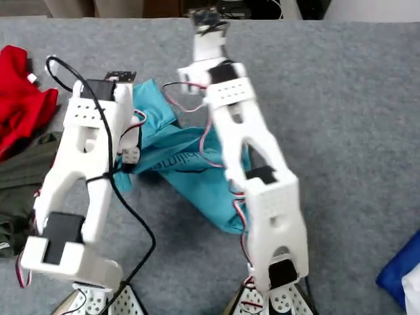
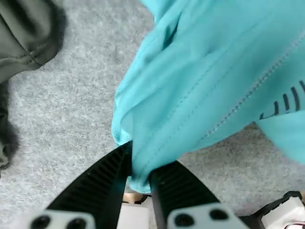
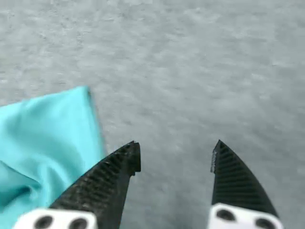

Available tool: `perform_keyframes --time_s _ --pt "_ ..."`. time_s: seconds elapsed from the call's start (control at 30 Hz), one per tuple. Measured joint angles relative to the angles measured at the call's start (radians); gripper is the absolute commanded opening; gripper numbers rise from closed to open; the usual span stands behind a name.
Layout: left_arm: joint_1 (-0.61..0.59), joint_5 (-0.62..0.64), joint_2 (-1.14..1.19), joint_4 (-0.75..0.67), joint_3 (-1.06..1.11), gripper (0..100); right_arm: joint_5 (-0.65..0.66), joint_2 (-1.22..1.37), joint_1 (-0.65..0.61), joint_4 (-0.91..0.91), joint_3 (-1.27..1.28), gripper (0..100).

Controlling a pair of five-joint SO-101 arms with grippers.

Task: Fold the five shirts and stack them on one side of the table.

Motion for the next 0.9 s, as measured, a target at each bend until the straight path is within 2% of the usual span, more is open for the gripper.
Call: perform_keyframes --time_s 0.17,0.47,0.9 --pt "-0.025 -0.044 -0.086 0.0 0.074 2 -0.029 0.216 -0.081 0.008 -0.229 25.3" --pt "-0.146 -0.161 -0.19 0.0 0.092 2 -0.031 0.488 -0.186 0.17 -0.646 25.3" --pt "-0.175 -0.192 -0.262 0.0 0.17 2 -0.031 0.595 -0.218 0.183 -0.715 25.3"
